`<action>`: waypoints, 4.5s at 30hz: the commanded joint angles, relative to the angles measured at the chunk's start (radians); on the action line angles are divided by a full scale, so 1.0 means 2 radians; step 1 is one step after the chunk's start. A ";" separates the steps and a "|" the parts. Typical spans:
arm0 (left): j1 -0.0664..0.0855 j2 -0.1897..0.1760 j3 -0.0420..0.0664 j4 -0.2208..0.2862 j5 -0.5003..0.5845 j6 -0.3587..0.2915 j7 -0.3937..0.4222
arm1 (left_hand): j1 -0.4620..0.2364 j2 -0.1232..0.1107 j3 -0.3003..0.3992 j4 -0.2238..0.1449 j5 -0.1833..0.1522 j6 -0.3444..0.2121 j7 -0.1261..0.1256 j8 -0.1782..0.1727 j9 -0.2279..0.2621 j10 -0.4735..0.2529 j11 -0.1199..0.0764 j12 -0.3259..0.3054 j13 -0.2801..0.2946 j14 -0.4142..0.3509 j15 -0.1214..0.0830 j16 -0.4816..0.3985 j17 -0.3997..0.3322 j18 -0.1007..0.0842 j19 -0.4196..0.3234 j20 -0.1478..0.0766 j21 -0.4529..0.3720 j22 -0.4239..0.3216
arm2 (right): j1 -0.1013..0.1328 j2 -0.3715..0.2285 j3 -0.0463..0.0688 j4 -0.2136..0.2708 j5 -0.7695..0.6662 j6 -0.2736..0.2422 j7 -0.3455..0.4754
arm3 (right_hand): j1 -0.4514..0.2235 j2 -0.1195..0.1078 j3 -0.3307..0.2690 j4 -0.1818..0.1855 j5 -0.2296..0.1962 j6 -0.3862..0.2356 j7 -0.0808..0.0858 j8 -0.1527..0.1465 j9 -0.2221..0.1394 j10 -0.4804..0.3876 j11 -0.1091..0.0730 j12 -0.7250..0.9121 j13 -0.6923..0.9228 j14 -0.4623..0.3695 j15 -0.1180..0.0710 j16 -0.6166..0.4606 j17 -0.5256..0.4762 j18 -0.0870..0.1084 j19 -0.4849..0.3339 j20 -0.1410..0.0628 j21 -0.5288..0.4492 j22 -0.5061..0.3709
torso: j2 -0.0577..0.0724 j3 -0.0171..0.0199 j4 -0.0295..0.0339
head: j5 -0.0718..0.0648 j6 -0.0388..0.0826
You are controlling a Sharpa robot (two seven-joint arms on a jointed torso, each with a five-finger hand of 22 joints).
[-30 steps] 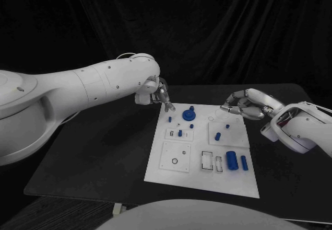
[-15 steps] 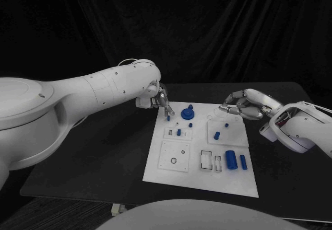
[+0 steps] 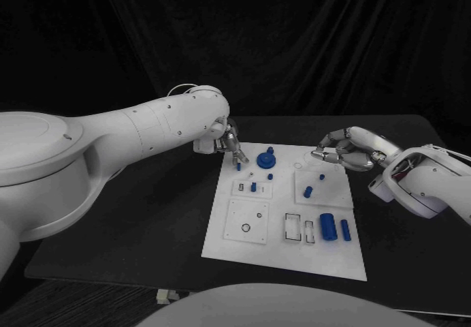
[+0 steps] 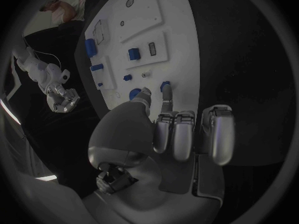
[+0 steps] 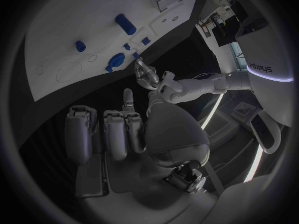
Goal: Assemble the parts on the task board
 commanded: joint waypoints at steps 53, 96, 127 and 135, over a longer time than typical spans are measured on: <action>-0.015 0.016 0.001 -0.028 -0.005 -0.002 0.013 | 0.005 0.008 -0.001 -0.009 0.010 -0.005 -0.003 0.014 0.036 0.054 0.000 0.002 0.132 0.053 0.002 0.001 0.132 0.003 0.002 0.002 -0.010 0.074 | -0.001 0.000 0.000 -0.002 0.000 0.006 -0.009 | -0.003 0.005 -0.003 0.001 -0.001 0.004 -0.001 0.004 0.001 0.054 0.002 0.001 0.132 0.047 0.003 -0.001 0.113 0.002 0.024 0.002 -0.002 0.112 | 0.000 0.0006 0.0002 | -0.006 0.000; -0.018 0.008 0.001 -0.020 -0.005 -0.007 0.013 | 0.066 -0.010 0.109 -0.082 0.167 0.003 -0.012 -0.003 0.060 0.054 -0.009 0.002 0.132 0.053 -0.006 0.001 0.132 0.004 0.001 -0.005 -0.017 0.079 | -0.001 0.000 0.000 -0.004 0.000 0.013 -0.015 | -0.003 0.006 -0.004 0.001 -0.001 0.005 -0.001 0.004 0.001 0.054 0.002 0.001 0.132 0.046 0.003 -0.003 0.110 0.003 0.023 0.002 -0.005 0.111 | -0.001 0.0010 0.0004 | -0.005 0.000; 0.007 -0.070 0.001 0.151 0.054 -0.071 -0.106 | 0.020 -0.041 0.246 -0.124 0.187 -0.001 -0.004 0.026 0.106 0.054 -0.005 0.002 0.132 0.053 -0.005 0.001 0.132 0.004 0.006 -0.004 -0.020 0.082 | -0.002 -0.002 0.000 -0.007 0.000 0.018 -0.021 | -0.002 0.006 -0.005 0.000 -0.001 0.003 -0.001 0.003 0.000 0.054 0.002 0.001 0.132 0.044 0.003 -0.006 0.104 0.004 0.020 0.002 -0.010 0.109 | -0.005 0.0045 -0.0009 | -0.001 0.000; 0.008 -0.082 0.000 0.189 0.058 -0.082 -0.114 | 0.018 -0.040 0.248 -0.124 0.187 -0.001 -0.004 0.026 0.107 0.054 -0.005 0.002 0.132 0.053 -0.005 0.001 0.132 0.004 0.006 -0.004 -0.021 0.082 | -0.005 -0.001 0.000 -0.008 0.000 0.018 -0.023 | -0.002 0.006 -0.005 0.000 -0.001 0.002 -0.001 0.002 0.000 0.054 0.002 0.001 0.132 0.044 0.003 -0.007 0.101 0.005 0.019 0.002 -0.012 0.108 | -0.007 0.0063 -0.0014 | 0.003 0.000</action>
